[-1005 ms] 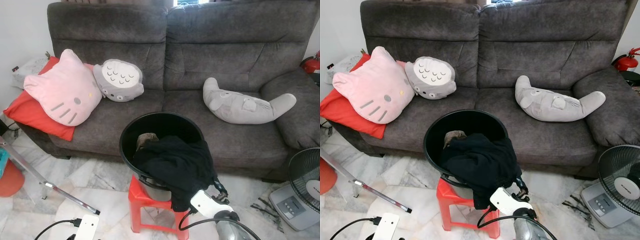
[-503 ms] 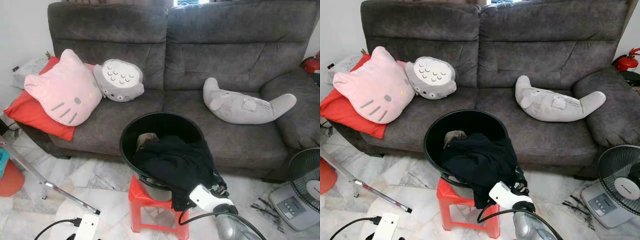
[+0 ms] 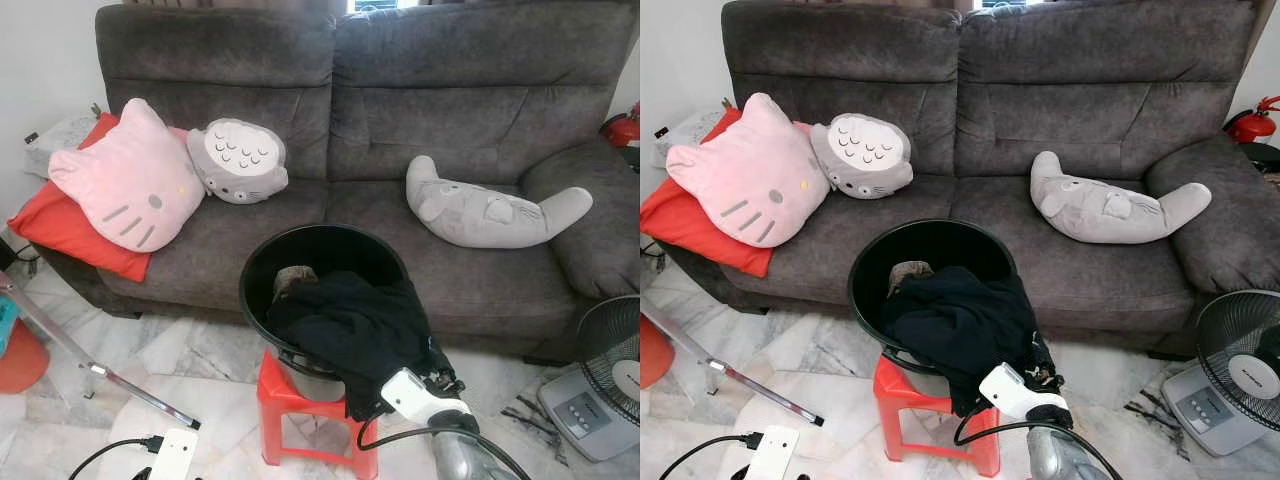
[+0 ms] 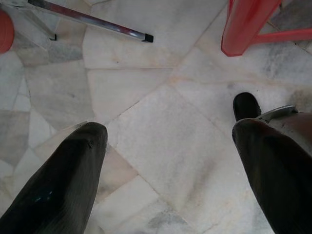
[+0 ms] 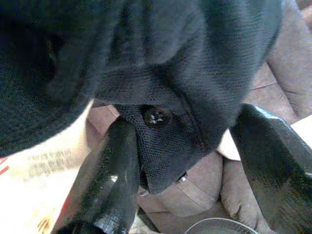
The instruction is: Hang hanger
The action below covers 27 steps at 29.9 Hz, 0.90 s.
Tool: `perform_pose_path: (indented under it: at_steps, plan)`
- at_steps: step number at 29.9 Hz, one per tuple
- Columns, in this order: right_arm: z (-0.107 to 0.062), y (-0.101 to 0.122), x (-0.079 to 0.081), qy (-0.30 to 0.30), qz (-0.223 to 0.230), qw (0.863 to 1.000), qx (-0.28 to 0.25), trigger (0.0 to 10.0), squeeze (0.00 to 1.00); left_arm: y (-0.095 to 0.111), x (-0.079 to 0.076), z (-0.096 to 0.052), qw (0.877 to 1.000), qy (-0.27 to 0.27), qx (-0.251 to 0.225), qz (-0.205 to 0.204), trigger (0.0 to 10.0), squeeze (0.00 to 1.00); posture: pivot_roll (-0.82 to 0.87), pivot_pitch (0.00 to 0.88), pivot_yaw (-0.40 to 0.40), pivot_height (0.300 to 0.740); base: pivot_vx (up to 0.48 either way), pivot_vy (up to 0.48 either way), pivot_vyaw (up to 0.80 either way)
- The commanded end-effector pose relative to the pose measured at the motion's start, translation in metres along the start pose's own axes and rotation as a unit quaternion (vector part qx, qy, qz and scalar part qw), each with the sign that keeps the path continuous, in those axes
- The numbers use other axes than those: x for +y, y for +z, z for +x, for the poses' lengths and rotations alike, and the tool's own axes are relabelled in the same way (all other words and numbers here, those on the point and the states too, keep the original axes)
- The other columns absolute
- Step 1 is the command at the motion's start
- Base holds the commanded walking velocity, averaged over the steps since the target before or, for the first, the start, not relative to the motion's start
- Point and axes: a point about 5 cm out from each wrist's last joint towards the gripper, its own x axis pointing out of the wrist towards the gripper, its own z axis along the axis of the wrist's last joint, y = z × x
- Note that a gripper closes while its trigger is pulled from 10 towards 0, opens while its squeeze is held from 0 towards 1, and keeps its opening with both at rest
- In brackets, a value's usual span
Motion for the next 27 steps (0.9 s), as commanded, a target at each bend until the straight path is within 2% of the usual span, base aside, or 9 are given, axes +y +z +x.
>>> perform_pose_path:
  at_steps: [1, 5, 6, 8, 17, 22, 23, 25, 27]
  plan:
    - [0.003, 0.007, -0.007, -0.021, 0.007, 1.000, -0.021, 0.0, 0.00, -0.001, 0.003, 0.000, 1.000, 0.006, 0.001, 0.006, 10.0, 0.00, -0.03, 0.000, 0.057, 0.740, 0.000, 0.000, 0.00]
    - [0.004, 0.010, -0.015, -0.044, 0.009, 0.998, -0.034, 0.0, 0.00, -0.002, 0.003, 0.000, 1.000, 0.007, 0.001, 0.007, 10.0, 0.00, -0.03, 0.000, 0.055, 0.740, 0.000, 0.000, 0.00]
    - [0.005, 0.012, -0.023, -0.064, 0.009, 0.997, -0.042, 0.0, 0.00, -0.002, 0.003, 0.000, 1.000, 0.008, 0.001, 0.007, 10.0, 0.00, -0.03, 0.000, 0.055, 0.740, 0.000, 0.000, 0.00]
    - [0.006, 0.014, -0.029, -0.077, 0.010, 0.996, -0.046, 0.0, 0.00, -0.002, 0.003, 0.000, 1.000, 0.008, 0.001, 0.008, 10.0, 0.00, -0.03, 0.000, 0.055, 0.740, 0.000, 0.000, 0.00]
    - [0.017, 0.028, -0.055, -0.110, 0.005, 0.991, -0.082, 0.0, 0.00, -0.002, 0.003, 0.000, 1.000, 0.010, 0.000, 0.009, 10.0, 0.00, -0.03, 0.000, 0.054, 0.740, 0.000, 0.000, 0.00]
    - [0.032, 0.050, -0.078, -0.117, 0.002, 0.983, -0.143, 0.0, 0.00, -0.002, 0.003, 0.000, 1.000, 0.010, 0.000, 0.008, 10.0, 0.00, -0.04, 0.000, 0.059, 0.740, 0.000, 0.000, 0.00]
    - [0.032, 0.050, -0.078, -0.117, 0.002, 0.983, -0.143, 0.0, 0.00, -0.002, 0.003, 0.000, 1.000, 0.010, 0.000, 0.008, 10.0, 0.00, -0.04, 0.000, 0.059, 0.740, 0.000, 0.000, 0.00]
    - [0.043, 0.068, -0.093, -0.105, 0.003, 0.976, -0.190, 0.0, 0.00, -0.001, 0.002, 0.000, 1.000, 0.010, 0.000, 0.007, 10.0, 0.00, -0.04, 0.000, 0.059, 0.740, 0.000, 0.000, 0.00]
    - [0.045, 0.073, -0.095, -0.095, -0.001, 0.974, -0.205, 0.0, 0.00, -0.001, 0.002, 0.000, 1.000, 0.010, 0.000, 0.007, 10.0, 0.00, -0.04, 0.000, 0.060, 0.740, 0.000, 0.000, 0.00]
